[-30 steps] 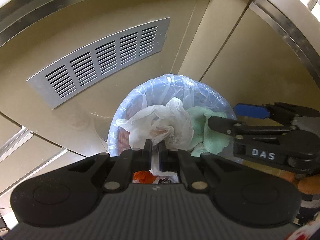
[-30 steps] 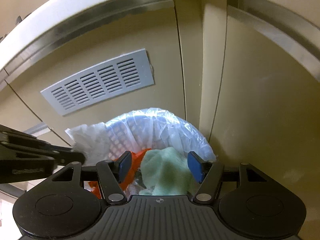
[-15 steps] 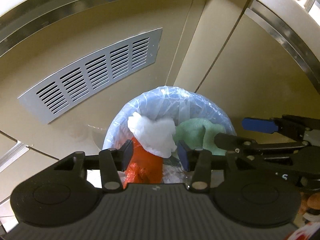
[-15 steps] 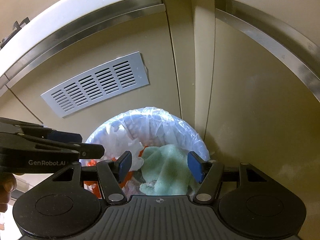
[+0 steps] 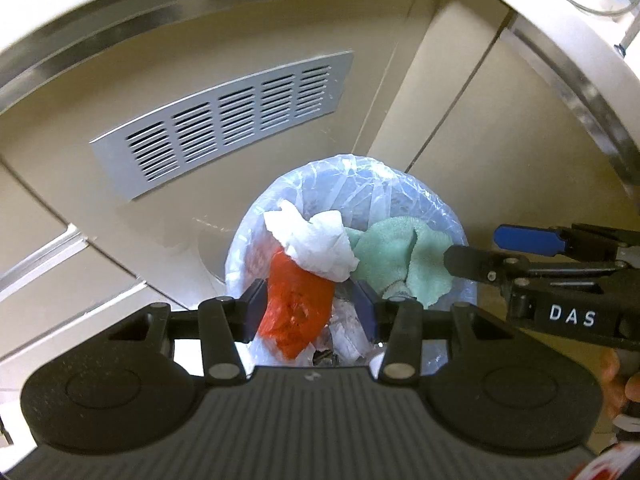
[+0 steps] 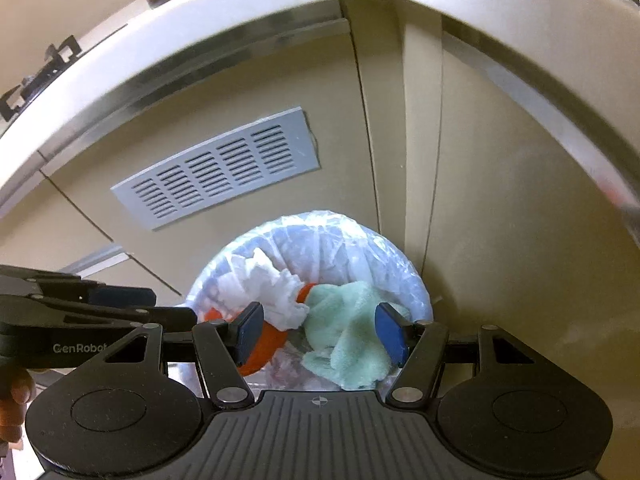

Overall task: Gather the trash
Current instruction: 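Open both tools to drop the tissue and towel into the wastebasket, then raise both open tools back toward the counter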

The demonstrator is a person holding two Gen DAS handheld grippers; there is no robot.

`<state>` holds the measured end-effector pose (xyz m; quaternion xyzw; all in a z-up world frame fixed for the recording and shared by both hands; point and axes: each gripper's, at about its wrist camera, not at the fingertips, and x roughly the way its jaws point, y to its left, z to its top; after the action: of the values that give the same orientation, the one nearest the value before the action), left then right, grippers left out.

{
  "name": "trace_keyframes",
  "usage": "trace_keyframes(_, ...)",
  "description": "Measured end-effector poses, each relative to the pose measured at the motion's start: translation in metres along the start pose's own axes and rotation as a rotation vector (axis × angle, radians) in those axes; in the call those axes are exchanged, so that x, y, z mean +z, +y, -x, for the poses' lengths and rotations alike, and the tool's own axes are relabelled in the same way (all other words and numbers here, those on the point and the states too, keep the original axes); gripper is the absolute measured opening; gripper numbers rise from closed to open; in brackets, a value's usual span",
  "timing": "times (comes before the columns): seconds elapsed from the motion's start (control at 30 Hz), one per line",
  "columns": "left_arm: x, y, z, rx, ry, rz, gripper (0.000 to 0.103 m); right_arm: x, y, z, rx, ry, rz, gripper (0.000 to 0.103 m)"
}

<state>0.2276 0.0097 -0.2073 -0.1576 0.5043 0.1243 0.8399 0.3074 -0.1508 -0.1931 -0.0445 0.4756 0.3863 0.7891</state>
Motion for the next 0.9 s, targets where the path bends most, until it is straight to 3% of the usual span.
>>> trace_keyframes(0.5, 0.005, -0.003, 0.088, 0.029, -0.134, 0.069, 0.044, 0.029, 0.025, 0.059, 0.098, -0.07, 0.043, 0.062)
trace_keyframes(0.73, 0.024, -0.009, 0.132, 0.023, -0.252, 0.06, 0.044, 0.047, 0.023, 0.101, 0.139, -0.161, 0.04, 0.062)
trace_keyframes(0.9, 0.045, -0.007, 0.157, 0.038, -0.334, 0.051, 0.044, 0.07, 0.005, 0.132, 0.105, -0.261, 0.041, 0.062)
